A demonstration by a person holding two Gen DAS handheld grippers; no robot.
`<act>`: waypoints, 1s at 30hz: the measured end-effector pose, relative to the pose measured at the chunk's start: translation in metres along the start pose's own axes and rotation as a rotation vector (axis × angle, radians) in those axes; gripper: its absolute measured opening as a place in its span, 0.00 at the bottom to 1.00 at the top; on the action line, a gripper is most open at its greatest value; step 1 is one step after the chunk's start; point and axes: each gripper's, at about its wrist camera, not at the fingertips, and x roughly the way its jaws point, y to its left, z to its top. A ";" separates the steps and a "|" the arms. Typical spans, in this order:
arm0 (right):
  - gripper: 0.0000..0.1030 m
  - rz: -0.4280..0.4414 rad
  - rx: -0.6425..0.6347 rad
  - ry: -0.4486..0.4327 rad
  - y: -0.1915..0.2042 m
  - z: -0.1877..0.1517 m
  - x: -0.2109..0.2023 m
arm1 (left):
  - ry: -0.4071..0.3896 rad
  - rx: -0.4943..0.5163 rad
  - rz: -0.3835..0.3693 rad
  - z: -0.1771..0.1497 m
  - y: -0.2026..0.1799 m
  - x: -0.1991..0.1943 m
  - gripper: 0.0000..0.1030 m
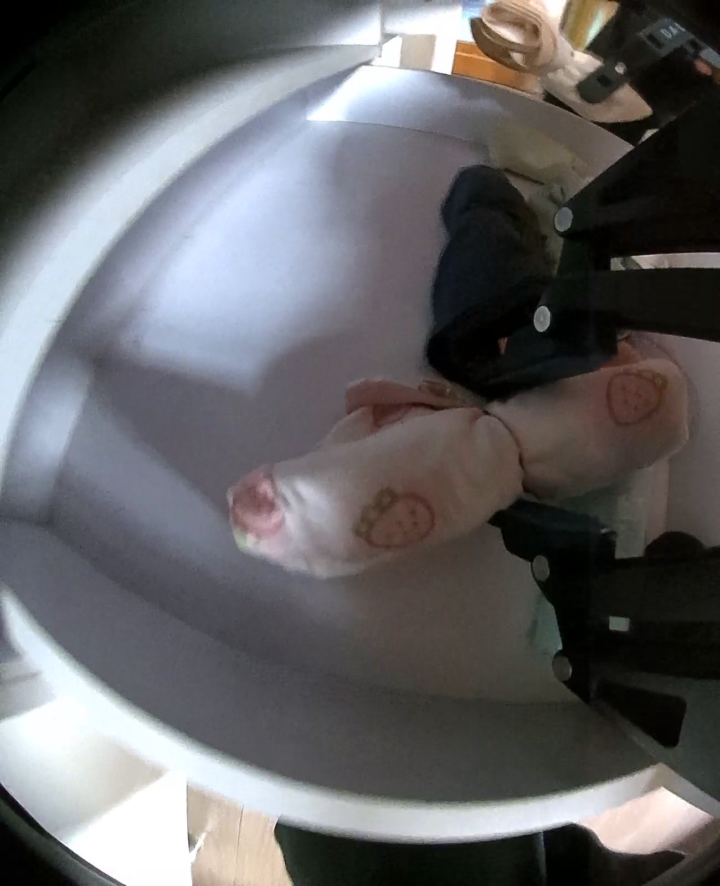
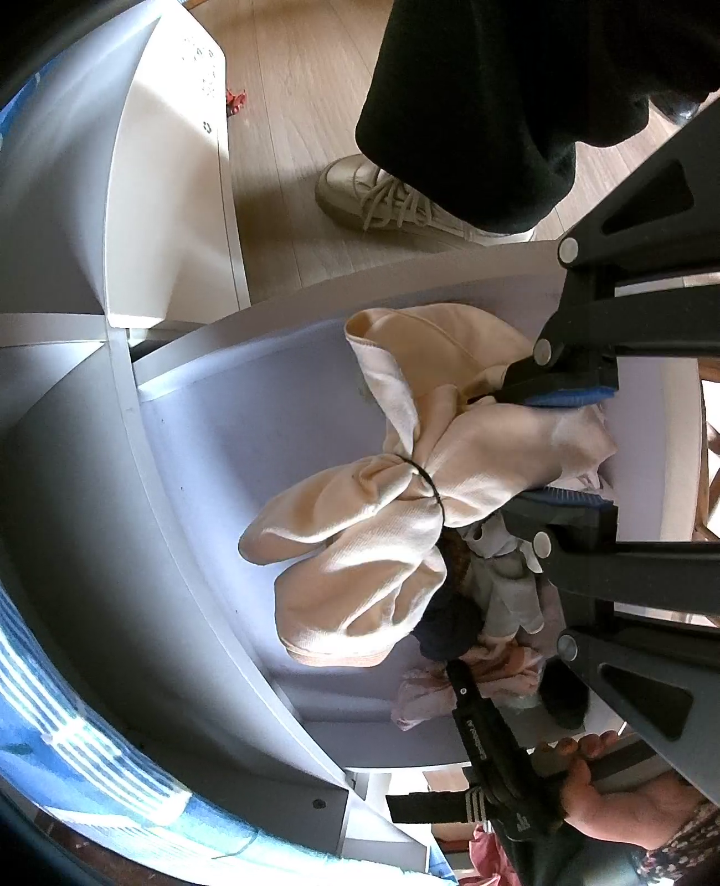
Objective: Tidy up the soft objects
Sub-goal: 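Close the left tool on the pink strawberry-print cloth while the right tool holds the beige bundle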
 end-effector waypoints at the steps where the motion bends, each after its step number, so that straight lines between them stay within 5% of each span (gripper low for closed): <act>1: 0.21 0.004 0.002 0.000 -0.001 0.000 0.000 | -0.020 -0.007 -0.005 -0.002 0.002 -0.005 0.36; 6: 0.21 0.021 0.020 -0.008 -0.006 -0.001 -0.001 | -0.113 0.016 0.025 -0.002 -0.004 -0.020 0.35; 15: 0.21 0.047 0.054 -0.008 -0.016 -0.002 0.001 | -0.071 0.080 0.025 0.000 -0.009 -0.017 0.35; 21: 0.21 0.048 0.052 -0.016 -0.016 -0.004 0.001 | -0.020 0.056 -0.005 0.002 -0.015 -0.003 0.53; 23: 0.21 0.046 0.051 -0.017 -0.015 -0.004 0.000 | -0.015 0.065 -0.005 0.003 -0.017 -0.002 0.53; 26: 0.21 0.042 0.060 -0.013 -0.016 -0.004 0.001 | -0.019 0.058 -0.009 0.004 -0.020 -0.005 0.34; 30: 0.21 0.046 0.079 -0.013 -0.018 -0.003 0.001 | -0.059 0.008 -0.026 0.006 -0.008 -0.017 0.33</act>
